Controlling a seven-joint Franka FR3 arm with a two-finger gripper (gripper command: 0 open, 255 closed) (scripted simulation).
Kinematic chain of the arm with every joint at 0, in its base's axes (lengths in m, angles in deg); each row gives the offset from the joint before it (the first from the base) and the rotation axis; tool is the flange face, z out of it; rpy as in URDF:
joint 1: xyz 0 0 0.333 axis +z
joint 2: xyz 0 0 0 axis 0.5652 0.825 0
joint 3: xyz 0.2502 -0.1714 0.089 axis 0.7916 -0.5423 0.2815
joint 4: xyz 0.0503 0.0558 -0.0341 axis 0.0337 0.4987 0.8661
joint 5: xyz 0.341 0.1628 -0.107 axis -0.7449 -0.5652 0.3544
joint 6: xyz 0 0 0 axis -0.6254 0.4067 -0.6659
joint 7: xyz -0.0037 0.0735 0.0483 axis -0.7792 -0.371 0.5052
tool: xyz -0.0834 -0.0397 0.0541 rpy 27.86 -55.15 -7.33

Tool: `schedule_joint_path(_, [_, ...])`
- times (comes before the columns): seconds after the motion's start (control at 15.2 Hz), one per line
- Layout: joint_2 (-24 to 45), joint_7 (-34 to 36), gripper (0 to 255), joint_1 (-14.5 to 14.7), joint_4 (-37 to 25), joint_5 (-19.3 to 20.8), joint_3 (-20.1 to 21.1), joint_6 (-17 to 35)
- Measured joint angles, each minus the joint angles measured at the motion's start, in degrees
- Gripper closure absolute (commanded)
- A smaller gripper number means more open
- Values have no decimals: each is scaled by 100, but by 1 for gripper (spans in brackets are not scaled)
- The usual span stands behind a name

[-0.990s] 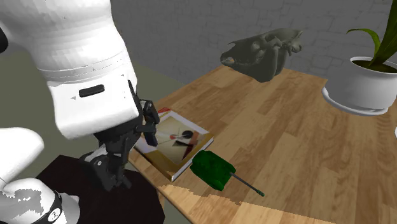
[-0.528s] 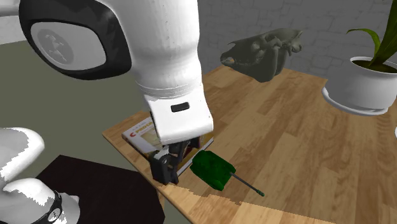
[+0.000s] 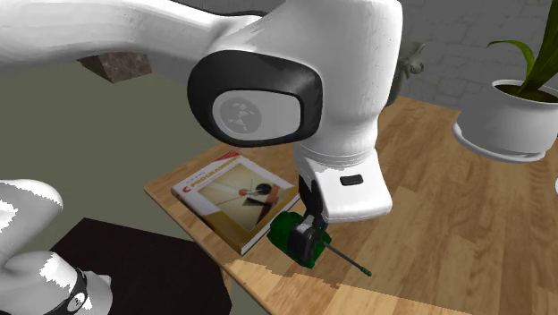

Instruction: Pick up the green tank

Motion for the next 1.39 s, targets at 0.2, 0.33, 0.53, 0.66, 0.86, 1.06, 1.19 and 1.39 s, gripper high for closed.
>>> schedule_joint_path(0.2, [472, 338, 0, 45, -401, 125, 11, 37])
schedule_joint_path(0.33, [579, 377, 0, 51, -388, 154, 5, 152])
schedule_joint_path(0.53, [640, 395, 0, 55, -245, 171, 2, 353])
schedule_joint_path(0.66, [660, 396, 0, 53, -129, 178, -2, 490])
schedule_joint_path(0.86, [691, 402, 255, 57, -128, 187, -2, 521])
schedule_joint_path(1.06, [693, 404, 255, 57, -129, 188, -2, 525])
schedule_joint_path(1.19, [694, 404, 255, 57, -129, 188, -2, 525])
schedule_joint_path(1.39, [687, 402, 255, 56, -116, 186, -2, 534])
